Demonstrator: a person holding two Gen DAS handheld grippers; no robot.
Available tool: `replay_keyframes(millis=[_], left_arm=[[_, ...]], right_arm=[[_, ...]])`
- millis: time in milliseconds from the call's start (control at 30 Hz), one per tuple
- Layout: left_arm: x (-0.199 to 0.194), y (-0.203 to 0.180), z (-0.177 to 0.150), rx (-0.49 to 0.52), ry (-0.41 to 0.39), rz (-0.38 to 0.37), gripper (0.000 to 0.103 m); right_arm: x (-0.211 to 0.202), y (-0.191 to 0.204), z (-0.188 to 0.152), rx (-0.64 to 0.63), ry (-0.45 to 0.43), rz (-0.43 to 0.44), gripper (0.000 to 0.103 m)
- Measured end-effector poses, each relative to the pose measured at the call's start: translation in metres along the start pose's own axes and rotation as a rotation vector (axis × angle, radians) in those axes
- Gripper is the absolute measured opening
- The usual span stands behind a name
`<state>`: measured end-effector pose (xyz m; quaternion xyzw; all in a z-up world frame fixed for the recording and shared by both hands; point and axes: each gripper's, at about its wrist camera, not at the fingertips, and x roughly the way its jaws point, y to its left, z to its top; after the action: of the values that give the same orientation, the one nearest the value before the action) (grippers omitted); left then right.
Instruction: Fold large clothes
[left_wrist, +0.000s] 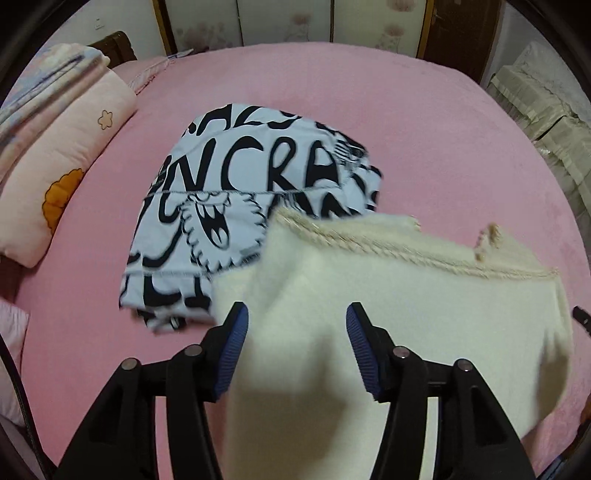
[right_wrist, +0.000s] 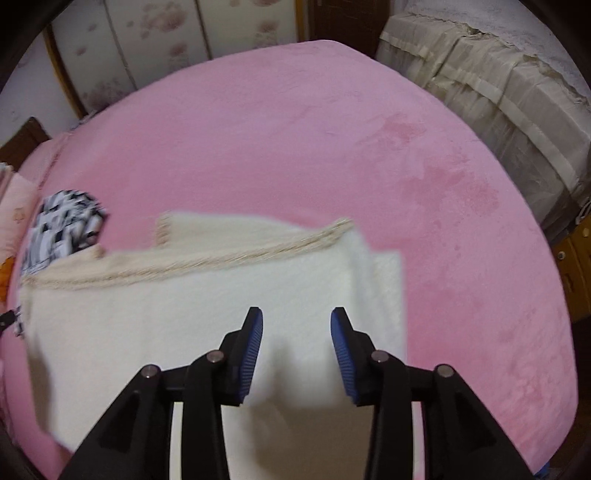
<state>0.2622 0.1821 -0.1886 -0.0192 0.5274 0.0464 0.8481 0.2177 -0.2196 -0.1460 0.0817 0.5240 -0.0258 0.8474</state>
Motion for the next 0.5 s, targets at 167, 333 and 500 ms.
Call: replay_keyframes(millis=[167,333,500], left_arm=[[-0.012,-0.043,-0.062,-0.063,-0.005,-0.036,0.063],[0.012,-0.089,-0.113,0.000,0.059,-0.003,0.063],[0.027,-0.082,-0.128,0.041,0.062,0.042,0.078]], right_arm=[[-0.008,0.071,-0.056,-0.085,0.041,0.112,0.038],[0.001,0.116,-0.101,-0.204,0.034,0.150,0.039],[0.021,0.093,-0.117,-0.223,0.048,0.084,0.038]])
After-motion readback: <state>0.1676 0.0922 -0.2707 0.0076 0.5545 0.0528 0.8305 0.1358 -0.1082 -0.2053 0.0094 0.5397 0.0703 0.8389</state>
